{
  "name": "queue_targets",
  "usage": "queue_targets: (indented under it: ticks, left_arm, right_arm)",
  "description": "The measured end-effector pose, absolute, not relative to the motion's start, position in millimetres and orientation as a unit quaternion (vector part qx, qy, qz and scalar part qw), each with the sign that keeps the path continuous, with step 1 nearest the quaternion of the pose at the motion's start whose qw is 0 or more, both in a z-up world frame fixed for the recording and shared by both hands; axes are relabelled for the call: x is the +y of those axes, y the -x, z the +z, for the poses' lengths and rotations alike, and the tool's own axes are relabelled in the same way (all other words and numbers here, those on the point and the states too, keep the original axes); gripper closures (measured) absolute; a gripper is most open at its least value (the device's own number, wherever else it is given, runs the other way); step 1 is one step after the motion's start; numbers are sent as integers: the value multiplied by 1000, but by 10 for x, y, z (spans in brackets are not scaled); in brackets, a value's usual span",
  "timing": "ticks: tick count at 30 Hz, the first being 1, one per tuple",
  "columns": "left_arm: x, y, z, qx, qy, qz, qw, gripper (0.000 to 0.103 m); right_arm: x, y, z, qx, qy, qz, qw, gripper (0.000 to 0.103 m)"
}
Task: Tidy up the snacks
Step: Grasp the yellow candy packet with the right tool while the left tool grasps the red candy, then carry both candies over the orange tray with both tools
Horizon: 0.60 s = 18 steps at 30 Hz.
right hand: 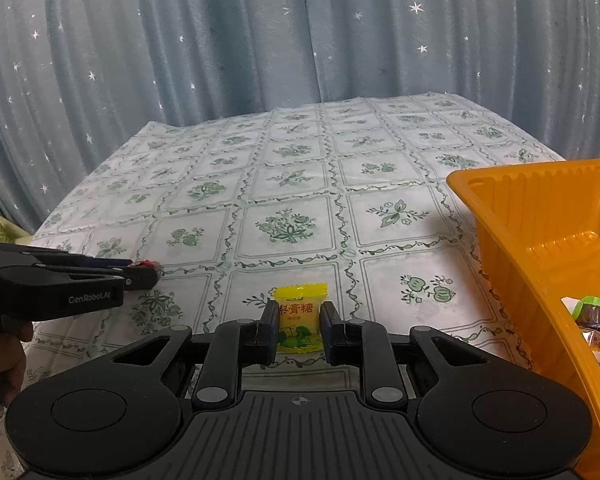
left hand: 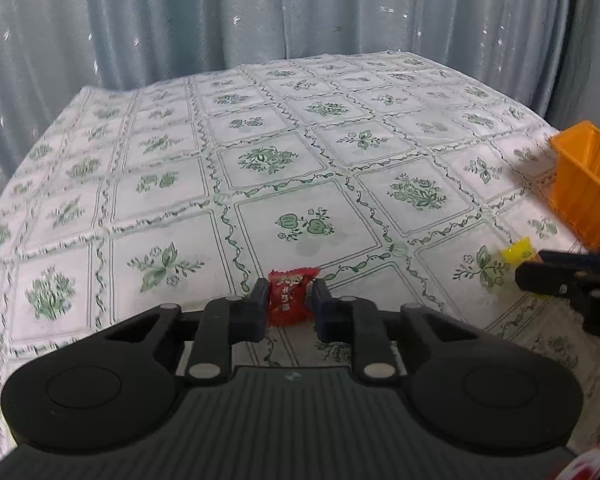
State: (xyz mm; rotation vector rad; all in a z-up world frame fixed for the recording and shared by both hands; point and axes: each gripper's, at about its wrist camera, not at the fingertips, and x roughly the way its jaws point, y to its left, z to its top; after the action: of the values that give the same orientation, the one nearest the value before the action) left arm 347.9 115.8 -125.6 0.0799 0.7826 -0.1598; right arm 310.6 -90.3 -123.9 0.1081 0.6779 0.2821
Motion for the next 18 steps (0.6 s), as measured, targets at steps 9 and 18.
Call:
queue_targets:
  ticks: [9, 18]
  left_arm:
    - [1041, -3232, -1081, 399, 23, -45, 916, 86]
    - [679, -2649, -700, 373, 39, -50, 926, 86]
  right_arm:
    - [-947, -2920, -1153, 333, -43, 145, 931, 81]
    - [-1166, -2386, -894, 334, -30, 142, 931, 81]
